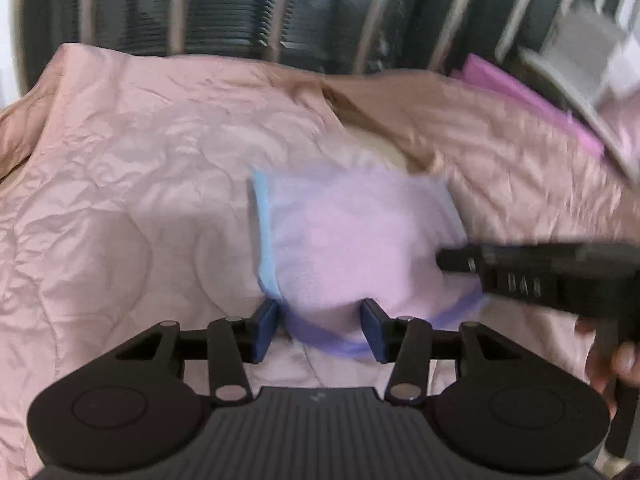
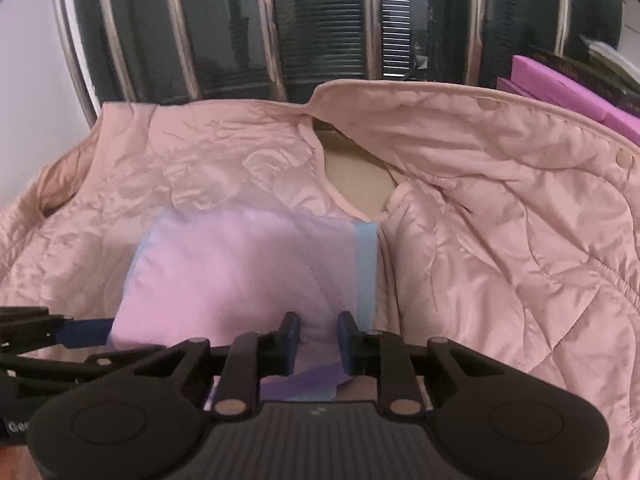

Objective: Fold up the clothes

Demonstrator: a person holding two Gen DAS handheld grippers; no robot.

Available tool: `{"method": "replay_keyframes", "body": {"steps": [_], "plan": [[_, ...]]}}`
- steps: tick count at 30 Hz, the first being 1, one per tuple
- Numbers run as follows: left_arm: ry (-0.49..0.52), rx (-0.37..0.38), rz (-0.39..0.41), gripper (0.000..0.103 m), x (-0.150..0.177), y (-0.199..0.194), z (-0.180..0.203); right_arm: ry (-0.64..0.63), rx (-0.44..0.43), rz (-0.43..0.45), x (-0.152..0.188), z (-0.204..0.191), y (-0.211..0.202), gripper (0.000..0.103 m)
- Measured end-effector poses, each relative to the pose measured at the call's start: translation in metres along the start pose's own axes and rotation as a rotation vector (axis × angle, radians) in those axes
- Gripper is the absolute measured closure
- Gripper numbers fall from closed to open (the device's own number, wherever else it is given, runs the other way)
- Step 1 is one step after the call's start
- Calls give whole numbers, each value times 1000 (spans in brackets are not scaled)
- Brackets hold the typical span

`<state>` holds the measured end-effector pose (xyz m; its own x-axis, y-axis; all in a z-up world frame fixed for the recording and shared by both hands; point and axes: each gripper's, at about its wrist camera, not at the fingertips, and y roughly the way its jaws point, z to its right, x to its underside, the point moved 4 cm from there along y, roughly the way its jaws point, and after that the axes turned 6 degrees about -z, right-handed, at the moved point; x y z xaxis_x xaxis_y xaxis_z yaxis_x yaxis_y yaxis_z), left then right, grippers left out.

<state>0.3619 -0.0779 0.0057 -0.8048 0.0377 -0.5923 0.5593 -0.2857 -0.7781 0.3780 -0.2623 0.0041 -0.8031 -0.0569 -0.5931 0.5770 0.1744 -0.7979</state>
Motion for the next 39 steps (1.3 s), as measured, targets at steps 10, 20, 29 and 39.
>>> {"method": "replay_keyframes", "body": {"steps": [10,20,29,39], "plan": [[23,-75,277,23,14,-150,23,48,52,402,8,-29,-159,22],[52,-244,342,0,159,-240,32,3,55,362,133,-96,-241,8],[6,-256,254,0,265,-238,16,19,22,278,257,-128,-248,0],[43,-365,269,0,308,-241,4,136,-71,200,341,-113,-251,0]]}}
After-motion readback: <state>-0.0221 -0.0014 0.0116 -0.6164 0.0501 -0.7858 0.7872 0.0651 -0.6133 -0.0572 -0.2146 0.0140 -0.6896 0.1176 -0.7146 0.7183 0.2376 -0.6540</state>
